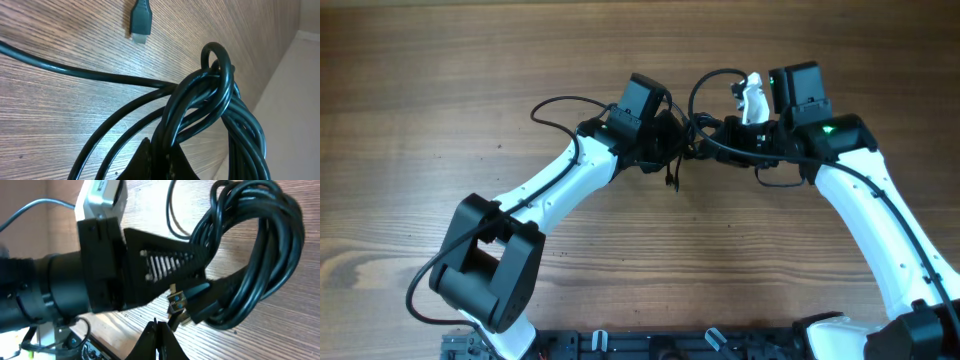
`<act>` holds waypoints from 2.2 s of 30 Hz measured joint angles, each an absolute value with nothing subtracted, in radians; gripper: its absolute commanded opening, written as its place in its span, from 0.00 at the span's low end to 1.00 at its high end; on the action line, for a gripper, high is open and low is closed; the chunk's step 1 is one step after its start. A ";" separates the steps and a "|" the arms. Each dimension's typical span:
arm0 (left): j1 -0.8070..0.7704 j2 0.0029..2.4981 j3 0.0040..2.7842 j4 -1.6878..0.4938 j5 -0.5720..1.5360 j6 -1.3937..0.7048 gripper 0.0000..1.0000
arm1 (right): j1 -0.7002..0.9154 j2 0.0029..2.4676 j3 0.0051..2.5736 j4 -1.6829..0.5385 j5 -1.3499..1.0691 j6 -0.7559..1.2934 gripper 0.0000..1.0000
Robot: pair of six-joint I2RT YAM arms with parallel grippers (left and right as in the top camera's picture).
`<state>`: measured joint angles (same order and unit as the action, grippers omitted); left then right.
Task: Untangle cables
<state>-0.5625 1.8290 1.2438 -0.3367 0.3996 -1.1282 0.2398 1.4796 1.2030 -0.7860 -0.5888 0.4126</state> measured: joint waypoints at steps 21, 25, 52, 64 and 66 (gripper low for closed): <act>-0.554 1.768 1.231 -0.342 0.512 -1.093 0.04 | 0.212 1.604 1.212 -0.806 -0.445 0.508 0.04; -0.548 1.691 1.223 -0.248 0.568 -1.082 0.04 | 0.208 1.604 1.213 -0.805 -0.450 0.476 0.04; -0.535 1.635 1.222 -0.312 0.606 -1.393 0.04 | 0.080 1.534 1.265 -0.903 -0.718 0.236 0.04; -0.531 1.634 1.221 -0.348 0.691 -1.335 0.04 | 0.219 1.570 1.280 -0.957 -0.680 0.231 0.04; -0.531 1.634 1.220 -0.341 0.709 -1.311 0.04 | 0.220 1.571 1.280 -0.985 -0.681 0.229 0.04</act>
